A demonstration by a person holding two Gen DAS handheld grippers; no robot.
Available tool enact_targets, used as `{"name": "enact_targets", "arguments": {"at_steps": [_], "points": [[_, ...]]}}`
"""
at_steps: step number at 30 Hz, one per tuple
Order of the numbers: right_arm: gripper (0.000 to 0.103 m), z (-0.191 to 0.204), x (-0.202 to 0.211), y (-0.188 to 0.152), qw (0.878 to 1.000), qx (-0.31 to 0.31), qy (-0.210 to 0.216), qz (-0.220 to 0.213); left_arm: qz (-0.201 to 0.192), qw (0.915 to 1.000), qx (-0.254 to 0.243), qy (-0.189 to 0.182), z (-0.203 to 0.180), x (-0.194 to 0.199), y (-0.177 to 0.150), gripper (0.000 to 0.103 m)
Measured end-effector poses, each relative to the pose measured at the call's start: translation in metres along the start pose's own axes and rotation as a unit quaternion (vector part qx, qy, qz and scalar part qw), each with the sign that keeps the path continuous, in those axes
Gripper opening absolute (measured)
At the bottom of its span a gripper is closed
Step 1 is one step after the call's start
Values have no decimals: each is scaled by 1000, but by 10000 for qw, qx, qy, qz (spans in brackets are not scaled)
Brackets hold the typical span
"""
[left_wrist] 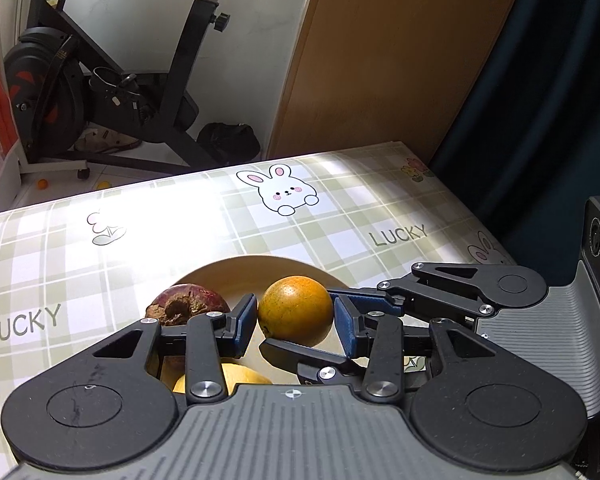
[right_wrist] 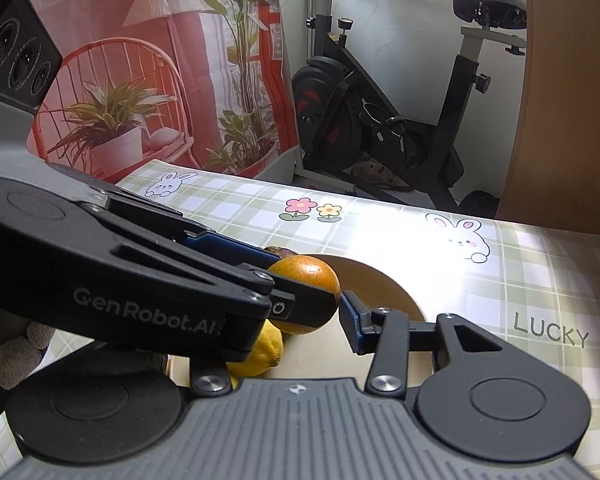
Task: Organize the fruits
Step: 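Carry the orange in the left gripper over the plate and lower it, then open the left gripper to release the orange and withdraw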
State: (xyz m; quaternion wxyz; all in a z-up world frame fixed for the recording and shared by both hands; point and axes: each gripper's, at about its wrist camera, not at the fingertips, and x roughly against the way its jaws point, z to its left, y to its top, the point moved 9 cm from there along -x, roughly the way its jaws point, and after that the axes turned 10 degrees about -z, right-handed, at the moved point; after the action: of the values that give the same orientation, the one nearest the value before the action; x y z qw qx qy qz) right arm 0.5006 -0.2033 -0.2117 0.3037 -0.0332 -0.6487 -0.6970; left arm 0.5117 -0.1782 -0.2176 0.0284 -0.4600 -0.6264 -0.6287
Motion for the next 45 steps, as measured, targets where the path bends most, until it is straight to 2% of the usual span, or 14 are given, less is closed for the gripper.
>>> {"name": "enact_targets", "arguments": {"at_steps": [14,26,35,45], "points": [[46,-30,-38,-11,9997,-235,-4,112,207,9994,-63,258,12,-42,5,45],[46,-42,-49,-17,9980,-570,-166,200,125,9994,-155,297,11,-38,5,45],[48,-46,-40,-15,9963,-741,-424,116,-250,9989,-4,402,14,3,12,45],[48,-25,14,-6,9954,-807,-460,-223,-866,9947,68,556,5,81,7,45]]}}
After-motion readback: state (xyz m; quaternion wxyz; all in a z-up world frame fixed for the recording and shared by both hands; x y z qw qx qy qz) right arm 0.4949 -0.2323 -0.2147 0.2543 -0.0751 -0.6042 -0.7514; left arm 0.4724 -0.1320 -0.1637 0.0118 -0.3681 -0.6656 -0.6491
